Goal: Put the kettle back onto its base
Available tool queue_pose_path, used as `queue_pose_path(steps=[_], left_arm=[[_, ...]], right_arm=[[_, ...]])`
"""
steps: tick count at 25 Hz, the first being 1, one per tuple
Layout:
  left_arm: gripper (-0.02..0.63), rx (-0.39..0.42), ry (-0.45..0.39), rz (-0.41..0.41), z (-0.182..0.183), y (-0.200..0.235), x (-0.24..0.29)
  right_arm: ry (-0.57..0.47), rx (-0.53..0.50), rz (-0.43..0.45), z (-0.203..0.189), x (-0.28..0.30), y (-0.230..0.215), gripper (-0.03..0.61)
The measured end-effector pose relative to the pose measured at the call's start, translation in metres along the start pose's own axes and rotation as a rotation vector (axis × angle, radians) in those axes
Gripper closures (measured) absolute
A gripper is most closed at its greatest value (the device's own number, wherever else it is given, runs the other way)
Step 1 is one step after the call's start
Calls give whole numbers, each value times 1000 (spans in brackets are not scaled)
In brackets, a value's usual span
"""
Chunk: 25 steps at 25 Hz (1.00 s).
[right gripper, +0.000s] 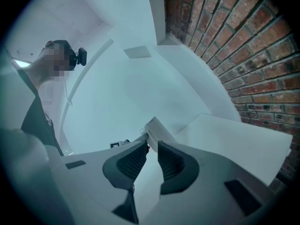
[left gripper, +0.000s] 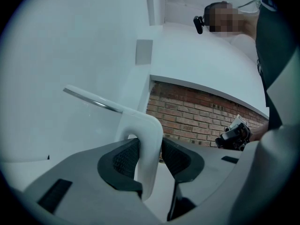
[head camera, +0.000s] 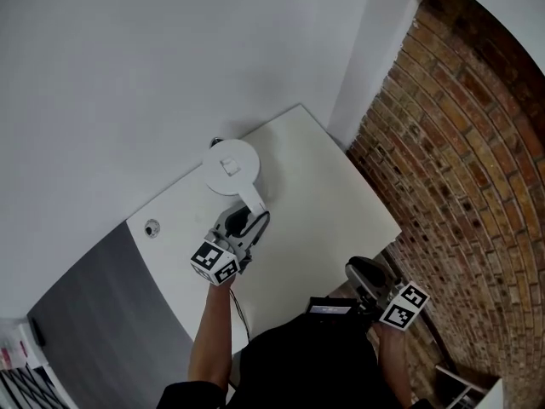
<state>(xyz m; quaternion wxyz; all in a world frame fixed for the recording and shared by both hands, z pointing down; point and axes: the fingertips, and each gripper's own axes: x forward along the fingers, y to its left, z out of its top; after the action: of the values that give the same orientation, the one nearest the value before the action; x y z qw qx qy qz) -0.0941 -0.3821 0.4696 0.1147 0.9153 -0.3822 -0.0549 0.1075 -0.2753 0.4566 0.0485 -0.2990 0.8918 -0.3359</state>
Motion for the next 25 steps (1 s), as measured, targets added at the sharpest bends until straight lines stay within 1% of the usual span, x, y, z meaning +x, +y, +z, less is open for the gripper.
queue_pose_path(steps=[6, 14, 18, 21, 25], left_arm=[[449, 1, 4, 2, 1, -1, -1], [448, -3, -22, 1, 3, 0, -5], [448, -2, -28, 13, 2, 0, -13], [448, -21, -60, 43, 3, -1, -27], [448, -113, -123, 105, 4, -9, -51]], right_arm=[[-2, 1, 0, 1, -3, 1, 502], [-9, -9, -5, 2, -3, 2, 502], [-7, -19, -9, 2, -7, 8, 502], [-6, -29, -15, 1, -12, 14, 502], [3, -40, -29, -4, -20, 21, 502]])
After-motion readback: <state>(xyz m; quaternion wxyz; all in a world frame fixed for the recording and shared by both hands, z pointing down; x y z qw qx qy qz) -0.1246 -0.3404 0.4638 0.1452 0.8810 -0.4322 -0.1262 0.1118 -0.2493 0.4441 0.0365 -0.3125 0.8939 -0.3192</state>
